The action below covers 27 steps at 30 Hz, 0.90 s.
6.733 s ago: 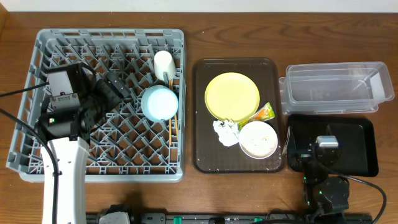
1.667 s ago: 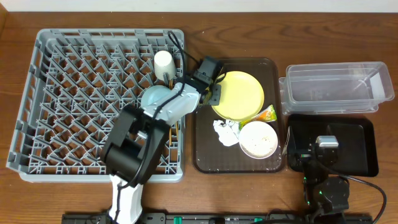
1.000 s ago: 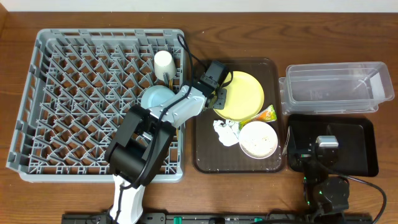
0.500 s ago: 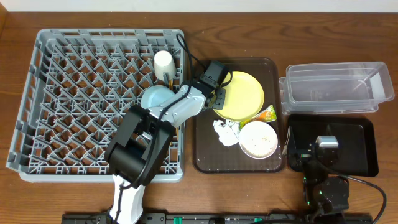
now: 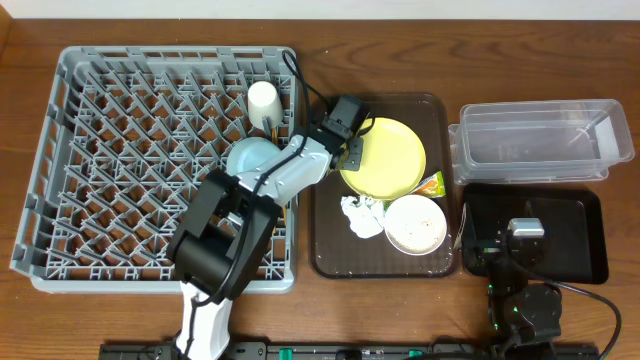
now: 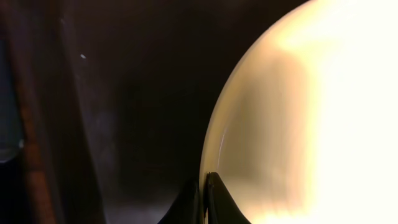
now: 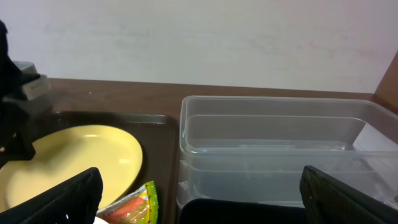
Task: Sort waste into correct bins and load items into the dishwasher rack
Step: 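Lift the yellow plate and carry it left over the dish rack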
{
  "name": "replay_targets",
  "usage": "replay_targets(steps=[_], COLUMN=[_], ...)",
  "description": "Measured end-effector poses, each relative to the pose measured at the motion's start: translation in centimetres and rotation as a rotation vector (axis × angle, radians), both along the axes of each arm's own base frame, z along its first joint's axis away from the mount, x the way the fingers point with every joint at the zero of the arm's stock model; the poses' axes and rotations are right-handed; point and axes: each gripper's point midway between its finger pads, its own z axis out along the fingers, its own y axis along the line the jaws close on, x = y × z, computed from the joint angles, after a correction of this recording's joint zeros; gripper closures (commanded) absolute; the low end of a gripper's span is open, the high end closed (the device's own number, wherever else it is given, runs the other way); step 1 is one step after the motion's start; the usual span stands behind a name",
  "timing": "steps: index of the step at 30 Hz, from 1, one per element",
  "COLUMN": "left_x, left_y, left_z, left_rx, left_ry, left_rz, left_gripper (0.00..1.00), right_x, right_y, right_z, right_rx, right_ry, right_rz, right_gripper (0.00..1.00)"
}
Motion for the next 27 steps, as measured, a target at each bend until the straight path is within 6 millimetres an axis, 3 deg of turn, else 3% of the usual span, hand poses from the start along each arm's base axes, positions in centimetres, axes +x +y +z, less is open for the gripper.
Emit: replay_targets(steps=[3,5,10,14,18,21,27], left_x=[0.3,0.7,1.4,1.9,2.4,2.6,2.6], left_y=[-0.1,0.1,1.7,4.5,9.0,12.2,19.9], left_z=[2.5,5.4,14.2,20.6,25.8,27.8,29.0], left_rx=[-0.021,-0.036,-0.059,0.017,0.243,0.432,0.733], left_ry=[-0.046,-0.104,-0.307,-0.499,-0.686,-0.749,-0.698], left_rz=[0.003,0.010,0.059,0.111,0.191,0.253,0.365], left_gripper=[0.94,0.94,0.94,0.94,0.94,0.94,0.94], right_x=[0.0,0.0,0.0,0.0,0.0,0.0,0.0], right_y=[0.0,0.0,0.0,0.0,0.0,0.0,0.0], right_z=[0.0,0.0,0.0,0.0,0.0,0.0,0.0], right_rx=[0.000,0.000,0.000,0.000,0.000,0.000,0.000], right_ry=[0.000,0.000,0.000,0.000,0.000,0.000,0.000], right_rz=[0.000,0.000,0.000,0.000,0.000,0.000,0.000], right_gripper=[0.01,0.01,0.01,0.01,0.01,0.01,0.01])
